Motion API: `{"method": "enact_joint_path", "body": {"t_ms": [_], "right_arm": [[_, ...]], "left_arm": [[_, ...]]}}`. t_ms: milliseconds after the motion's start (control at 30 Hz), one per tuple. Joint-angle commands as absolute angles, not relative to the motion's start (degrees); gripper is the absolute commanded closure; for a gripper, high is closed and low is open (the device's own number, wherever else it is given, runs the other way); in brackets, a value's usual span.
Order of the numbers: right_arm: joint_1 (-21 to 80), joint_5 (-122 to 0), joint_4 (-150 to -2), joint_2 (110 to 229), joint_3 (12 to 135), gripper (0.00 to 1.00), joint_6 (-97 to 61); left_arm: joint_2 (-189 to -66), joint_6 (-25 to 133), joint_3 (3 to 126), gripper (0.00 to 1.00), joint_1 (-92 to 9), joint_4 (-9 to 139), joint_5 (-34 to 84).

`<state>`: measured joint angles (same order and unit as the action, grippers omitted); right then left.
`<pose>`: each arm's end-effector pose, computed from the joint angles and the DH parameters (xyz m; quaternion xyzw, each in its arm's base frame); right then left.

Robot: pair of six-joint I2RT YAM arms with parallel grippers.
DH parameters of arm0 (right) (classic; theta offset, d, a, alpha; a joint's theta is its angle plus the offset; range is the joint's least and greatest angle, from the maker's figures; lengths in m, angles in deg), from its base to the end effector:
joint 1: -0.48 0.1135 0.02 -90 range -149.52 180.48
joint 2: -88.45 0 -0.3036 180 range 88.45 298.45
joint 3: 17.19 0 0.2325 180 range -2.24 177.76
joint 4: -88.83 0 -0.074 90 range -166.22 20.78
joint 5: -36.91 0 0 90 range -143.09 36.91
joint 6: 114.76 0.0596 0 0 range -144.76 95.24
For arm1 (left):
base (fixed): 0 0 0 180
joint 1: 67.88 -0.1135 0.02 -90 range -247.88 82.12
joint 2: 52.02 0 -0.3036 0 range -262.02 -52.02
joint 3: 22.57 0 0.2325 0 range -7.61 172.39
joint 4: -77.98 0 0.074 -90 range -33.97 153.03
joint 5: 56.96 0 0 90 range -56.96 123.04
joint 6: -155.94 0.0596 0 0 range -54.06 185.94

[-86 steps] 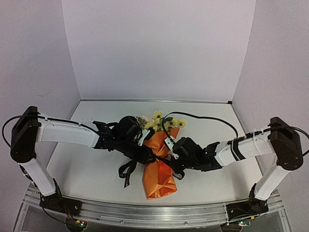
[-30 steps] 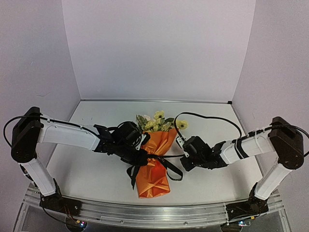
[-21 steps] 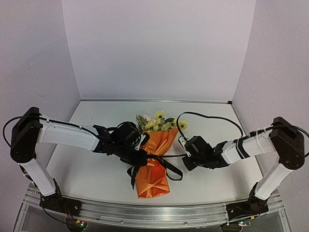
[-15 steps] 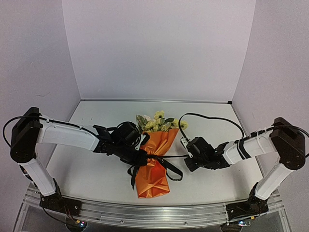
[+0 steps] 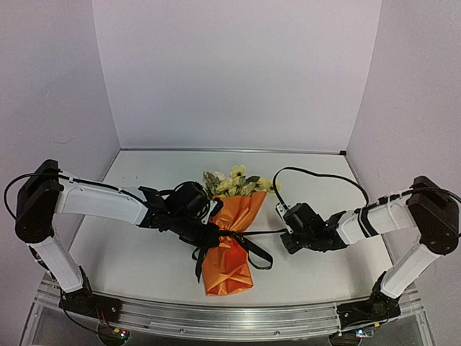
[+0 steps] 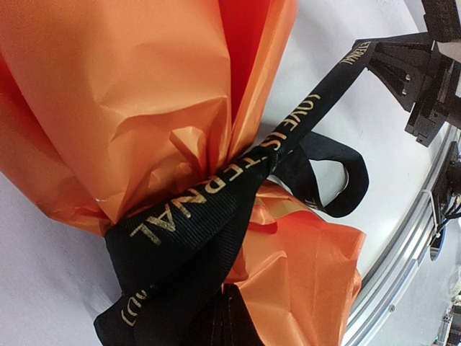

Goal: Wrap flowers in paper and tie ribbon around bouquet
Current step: Tie the ribbon around the folded bouquet.

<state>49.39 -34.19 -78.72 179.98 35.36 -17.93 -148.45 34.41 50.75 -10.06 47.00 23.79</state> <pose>0.2052 0.2060 0.1688 -0.2837 0.8885 0.0153 0.3604 0.1760 -0.2977 0.2164 0.2398 0.9177 -0.2706 0.1646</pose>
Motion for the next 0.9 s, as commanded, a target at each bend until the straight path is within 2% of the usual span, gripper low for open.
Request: {"method": "enact_joint_path", "body": {"t_ms": [0,867], "right_arm": [[48.74,-31.36,-78.01,178.12,34.77,1.0,-18.17],[44.68,-28.13,-76.56,176.53,32.44,1.0,-14.82]], "left_arm": [[-146.19,34.87,50.45,1.0,-10.14,46.22,24.72],[-145.79,35.06,49.99,1.0,-10.12,46.35,24.51]]}}
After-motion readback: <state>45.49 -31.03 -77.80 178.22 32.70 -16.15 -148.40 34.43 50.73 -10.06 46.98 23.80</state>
